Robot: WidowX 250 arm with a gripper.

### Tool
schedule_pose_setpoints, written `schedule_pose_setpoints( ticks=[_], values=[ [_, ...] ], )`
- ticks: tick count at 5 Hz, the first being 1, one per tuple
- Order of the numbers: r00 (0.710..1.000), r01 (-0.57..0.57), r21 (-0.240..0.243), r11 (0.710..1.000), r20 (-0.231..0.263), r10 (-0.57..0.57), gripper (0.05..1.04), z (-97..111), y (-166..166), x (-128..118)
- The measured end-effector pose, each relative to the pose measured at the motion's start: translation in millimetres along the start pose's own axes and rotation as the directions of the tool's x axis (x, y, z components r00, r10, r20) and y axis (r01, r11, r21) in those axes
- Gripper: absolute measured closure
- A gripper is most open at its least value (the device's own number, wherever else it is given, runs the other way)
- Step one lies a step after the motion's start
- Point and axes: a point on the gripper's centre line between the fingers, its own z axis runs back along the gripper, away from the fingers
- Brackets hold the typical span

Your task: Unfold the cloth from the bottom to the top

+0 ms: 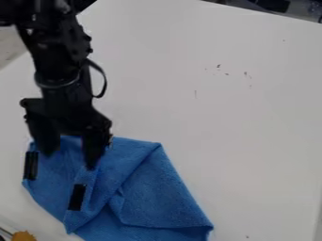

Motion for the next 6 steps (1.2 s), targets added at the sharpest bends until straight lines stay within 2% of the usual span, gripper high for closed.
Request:
schedule_pose_setpoints(
  ticks=[1,4,5,6],
  values=[
    [0.999,-0.039,-0.017,0.999,0.010,0.039,0.084,-6.6,-3.3,-16.1],
    [0.999,-0.015,-0.111,0.994,-0.039,0.010,0.084,-53.0,3.5,-1.0],
    [0.999,-0.003,-0.119,0.993,-0.052,-0.003,0.137,-57.1,3.6,-1.5],
    [0.998,-0.005,-0.136,0.991,-0.056,-0.003,0.312,-62.8,0.9,0.1]
  ],
)
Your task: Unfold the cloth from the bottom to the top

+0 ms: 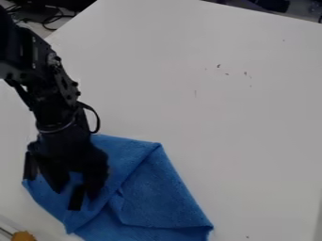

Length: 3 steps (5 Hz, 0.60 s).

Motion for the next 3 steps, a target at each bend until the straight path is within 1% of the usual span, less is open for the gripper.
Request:
schedule_pose_setpoints(
  ticks=[1,2,3],
  values=[
    [1.000,0.030,-0.015,0.999,-0.008,-0.030,0.617,-5.0,-0.5,6.0],
    [0.999,0.047,0.001,0.999,-0.005,-0.047,0.851,-1.1,3.0,12.9],
    [0.998,0.050,0.019,0.999,-0.026,-0.049,0.973,7.0,1.6,15.4]
  ],
)
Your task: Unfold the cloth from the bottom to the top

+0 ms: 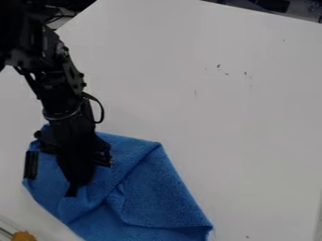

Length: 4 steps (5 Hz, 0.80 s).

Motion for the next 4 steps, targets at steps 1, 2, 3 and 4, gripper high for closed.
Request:
schedule_pose_setpoints(
  ticks=[1,2,3,4],
  values=[
    [1.000,-0.012,0.056,0.998,0.014,0.012,0.998,30.4,-6.7,7.3],
    [1.000,-0.009,0.092,0.996,0.024,0.007,0.999,58.4,-13.6,26.2],
    [0.998,0.052,0.097,0.994,0.036,-0.055,0.999,68.0,-13.8,73.2],
    [0.992,0.124,0.067,0.990,0.028,-0.126,0.999,55.4,-14.2,123.7]
  ],
)
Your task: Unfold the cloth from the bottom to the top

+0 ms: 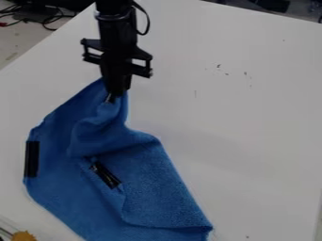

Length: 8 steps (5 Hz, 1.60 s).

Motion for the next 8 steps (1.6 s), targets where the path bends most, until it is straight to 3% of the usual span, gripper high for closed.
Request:
schedule_pose_setpoints(
  ticks=[1,2,3,4,5,7,8],
  values=[
    [1.000,-0.010,-0.036,0.999,-0.012,0.009,0.999,-17.6,12.8,27.0],
    [0.996,-0.089,-0.053,0.995,0.021,0.090,0.999,-33.6,22.7,30.9],
    [0.981,-0.192,-0.032,0.981,0.028,0.193,0.999,-50.0,25.9,15.0],
    [0.958,-0.269,0.014,0.963,0.109,0.266,0.969,-40.2,32.8,10.2],
    [0.947,-0.297,0.031,0.954,0.135,0.291,0.786,-46.0,35.6,8.2],
    [0.966,-0.207,0.057,0.977,0.172,0.194,0.202,-41.8,39.6,16.2],
    [0.978,-0.152,0.063,0.986,0.150,0.142,0.075,-25.3,40.2,18.2]
  ],
)
